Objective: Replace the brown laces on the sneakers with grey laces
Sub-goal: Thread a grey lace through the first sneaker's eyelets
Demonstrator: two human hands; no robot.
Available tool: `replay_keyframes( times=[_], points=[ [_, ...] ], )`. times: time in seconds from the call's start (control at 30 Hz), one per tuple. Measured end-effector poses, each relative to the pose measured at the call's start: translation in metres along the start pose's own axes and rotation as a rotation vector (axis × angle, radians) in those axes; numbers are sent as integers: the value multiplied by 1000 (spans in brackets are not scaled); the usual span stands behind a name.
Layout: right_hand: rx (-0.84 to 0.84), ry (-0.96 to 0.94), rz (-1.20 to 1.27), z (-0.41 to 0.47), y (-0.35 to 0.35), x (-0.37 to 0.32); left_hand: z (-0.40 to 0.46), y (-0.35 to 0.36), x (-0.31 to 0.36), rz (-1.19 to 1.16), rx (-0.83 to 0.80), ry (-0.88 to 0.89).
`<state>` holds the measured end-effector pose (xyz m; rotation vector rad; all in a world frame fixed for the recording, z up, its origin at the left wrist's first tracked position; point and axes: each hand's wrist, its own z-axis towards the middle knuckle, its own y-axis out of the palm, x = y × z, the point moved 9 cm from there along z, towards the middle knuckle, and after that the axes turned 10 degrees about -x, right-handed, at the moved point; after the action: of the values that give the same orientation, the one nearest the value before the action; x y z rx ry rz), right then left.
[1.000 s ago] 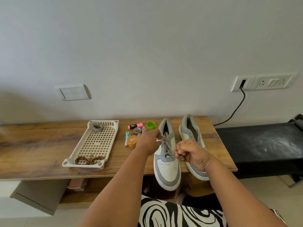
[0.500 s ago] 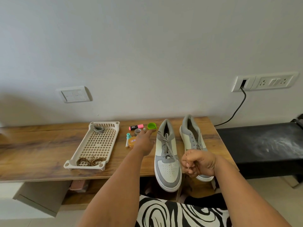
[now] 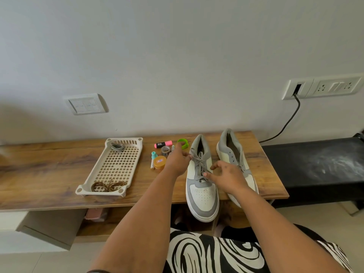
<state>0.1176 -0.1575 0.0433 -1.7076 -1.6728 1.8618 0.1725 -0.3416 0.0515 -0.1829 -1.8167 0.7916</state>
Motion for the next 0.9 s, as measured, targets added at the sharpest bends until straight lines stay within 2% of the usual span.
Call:
replay_keyframes(
  times=[0.23,0.47,0.9],
  points=[
    [93,-59,-12,0,2,-12,-7,1,1,-30,-14,-5],
    [-190,-80,-97,-4,12,-13,-10,3,3,-26,-37,-16],
    [-400,-20,-219,-13,28,0,-14,6,7,-43,-34,-18]
  ],
)
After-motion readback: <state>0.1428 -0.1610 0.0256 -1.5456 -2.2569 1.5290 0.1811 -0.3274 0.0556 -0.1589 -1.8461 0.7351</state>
